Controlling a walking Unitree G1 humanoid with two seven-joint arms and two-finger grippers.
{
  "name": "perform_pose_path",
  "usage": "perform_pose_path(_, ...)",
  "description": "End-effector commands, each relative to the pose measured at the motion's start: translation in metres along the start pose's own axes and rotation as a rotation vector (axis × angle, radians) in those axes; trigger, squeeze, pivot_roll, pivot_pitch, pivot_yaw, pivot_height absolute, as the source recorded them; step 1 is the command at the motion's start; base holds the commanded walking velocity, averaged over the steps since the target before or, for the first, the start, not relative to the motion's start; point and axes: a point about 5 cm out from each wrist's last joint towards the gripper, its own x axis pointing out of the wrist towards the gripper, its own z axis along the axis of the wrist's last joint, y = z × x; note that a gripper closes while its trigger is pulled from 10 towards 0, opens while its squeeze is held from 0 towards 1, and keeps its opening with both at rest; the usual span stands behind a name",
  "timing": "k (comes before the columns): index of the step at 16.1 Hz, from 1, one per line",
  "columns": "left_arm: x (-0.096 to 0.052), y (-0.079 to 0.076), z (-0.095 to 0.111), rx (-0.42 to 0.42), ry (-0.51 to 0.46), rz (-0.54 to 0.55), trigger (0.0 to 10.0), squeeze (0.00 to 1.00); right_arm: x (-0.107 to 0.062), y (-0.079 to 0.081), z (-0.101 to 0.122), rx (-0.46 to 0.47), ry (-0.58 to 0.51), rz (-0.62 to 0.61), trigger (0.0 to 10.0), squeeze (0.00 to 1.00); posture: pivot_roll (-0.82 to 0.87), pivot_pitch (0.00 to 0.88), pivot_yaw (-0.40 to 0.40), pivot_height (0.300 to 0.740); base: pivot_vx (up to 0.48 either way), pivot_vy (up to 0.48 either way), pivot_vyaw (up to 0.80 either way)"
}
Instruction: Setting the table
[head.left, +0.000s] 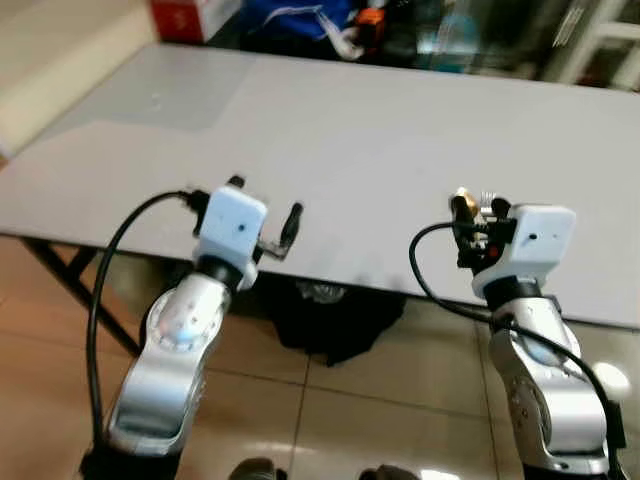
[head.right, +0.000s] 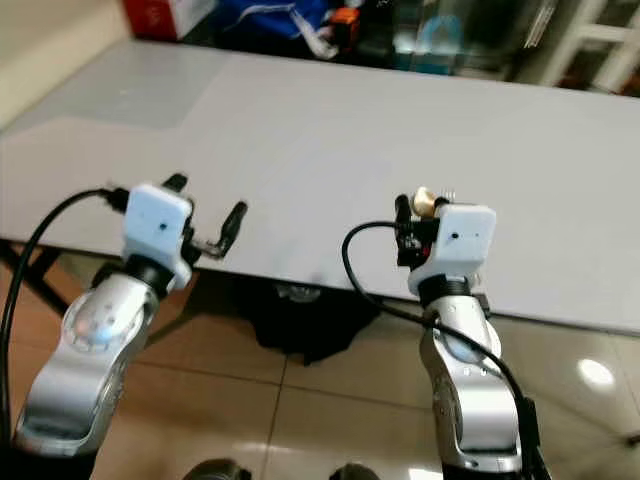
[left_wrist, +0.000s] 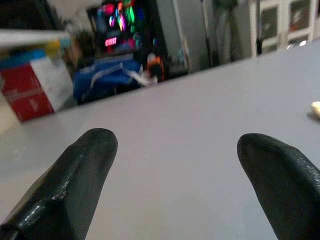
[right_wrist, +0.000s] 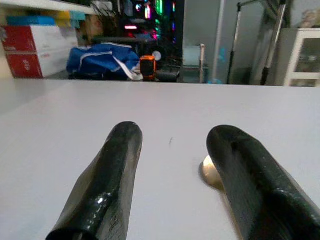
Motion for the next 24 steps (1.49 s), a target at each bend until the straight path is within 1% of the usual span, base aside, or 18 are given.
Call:
perform_pose_path(1, -0.003, 0.004, -0.002, 0.023, 0.009, 0.031, 10.0, 0.00, 0.004, 0.007, 0.000, 0.016, 0.015, 0.020, 10.0, 0.00, 0.05, 0.066, -0.017, 0.740, 0.000, 0.480, -0.80)
perform_pose_path(2, -0.005, 0.006, -0.003, 0.024, 0.016, 0.040, 10.0, 0.00, 0.006, 0.011, -0.001, 0.010, 0.028, 0.038, 10.0, 0.00, 0.05, 0.066, -0.017, 0.740, 0.000, 0.480, -0.80)
perform_pose_path(3, -0.006, 0.009, -0.007, 0.021, 0.035, 0.072, 10.0, 0.00, 0.013, 0.014, -0.005, -0.108, 0.061, 0.057, 10.0, 0.00, 0.06, 0.073, -0.024, 0.740, 0.000, 0.480, 0.00)
perform_pose_path(4, -0.005, 0.011, -0.009, 0.030, 0.042, 0.094, 10.0, 0.00, 0.015, 0.015, -0.006, -0.163, 0.065, 0.070, 10.0, 0.00, 0.06, 0.077, -0.036, 0.740, 0.000, 0.480, 0.00)
perform_pose_path(5, -0.004, 0.012, -0.009, 0.032, 0.046, 0.120, 10.0, 0.00, 0.016, 0.016, -0.010, -0.145, 0.104, 0.078, 10.0, 0.00, 0.06, 0.077, -0.045, 0.740, 0.000, 0.480, 0.00)
perform_pose_path(6, -0.005, 0.012, -0.008, 0.033, 0.043, 0.122, 10.0, 0.00, 0.015, 0.016, -0.013, -0.101, 0.136, 0.084, 10.0, 0.00, 0.07, 0.077, -0.047, 0.740, 0.000, 0.480, 0.00)
perform_pose_path(8, -0.008, 0.011, -0.009, 0.035, 0.051, 0.112, 10.0, 0.00, 0.014, 0.016, -0.012, -0.065, 0.139, 0.075, 10.0, 0.00, 0.06, 0.079, -0.042, 0.740, 0.000, 0.480, 0.00)
perform_pose_path(10, -0.009, 0.010, -0.014, 0.009, 0.075, 0.106, 10.0, 0.00, 0.011, 0.024, -0.005, 0.054, 0.082, 0.142, 10.0, 0.00, 0.05, 0.078, -0.037, 0.740, 0.000, 0.480, 0.00)
perform_pose_path(12, -0.007, 0.010, -0.016, 0.021, 0.077, 0.110, 10.0, 0.00, 0.010, 0.025, -0.007, 0.031, 0.096, 0.146, 10.0, 0.00, 0.05, 0.077, -0.032, 0.740, 0.000, 0.480, 0.00)
perform_pose_path(14, -0.006, 0.012, -0.016, 0.018, 0.080, 0.142, 10.0, 0.00, 0.009, 0.026, -0.006, 0.137, 0.091, 0.179, 10.0, 0.00, 0.04, 0.073, -0.032, 0.740, 0.000, 0.480, 0.00)
perform_pose_path(15, -0.006, 0.013, -0.016, 0.003, 0.072, 0.136, 10.0, 0.00, 0.009, 0.025, -0.006, 0.139, 0.094, 0.164, 10.0, 0.00, 0.04, 0.069, -0.032, 0.740, 0.000, 0.480, 0.00)
perform_pose_path(16, -0.006, 0.014, -0.016, 0.009, 0.074, 0.143, 10.0, 0.00, 0.010, 0.024, -0.007, 0.134, 0.090, 0.134, 10.0, 0.00, 0.04, 0.069, -0.032, 0.740, 0.000, 0.480, 0.00)
perform_pose_path(17, -0.005, 0.015, -0.015, 0.012, 0.075, 0.143, 10.0, 0.00, 0.012, 0.021, -0.005, 0.115, 0.063, 0.096, 10.0, 0.00, 0.04, 0.069, -0.032, 0.740, 0.000, 0.480, 0.00)
perform_pose_path(19, -0.004, 0.017, -0.014, 0.027, 0.073, 0.143, 10.0, 0.00, 0.011, 0.022, -0.008, 0.096, 0.082, 0.129, 10.0, 0.00, 0.05, 0.058, -0.031, 0.740, 0.000, 0.480, 0.00)
perform_pose_path(20, -0.003, 0.017, -0.013, 0.032, 0.070, 0.136, 10.0, 0.00, 0.010, 0.024, -0.008, 0.125, 0.074, 0.149, 10.0, 0.00, 0.05, 0.056, -0.032, 0.740, 0.000, 0.480, 0.00)
perform_pose_path(22, -0.002, 0.018, -0.011, 0.039, 0.061, 0.129, 10.0, 0.00, 0.009, 0.029, -0.006, 0.134, 0.063, 0.184, 10.0, 0.00, 0.05, 0.049, -0.031, 0.740, 0.000, 0.480, 0.00)
perform_pose_path(24, 0.000, 0.020, -0.009, 0.040, 0.051, 0.134, 10.0, 0.00, 0.012, 0.032, -0.007, 0.148, 0.073, 0.189, 10.0, 0.00, 0.05, 0.041, -0.032, 0.740, 0.000, 0.480, 0.00)
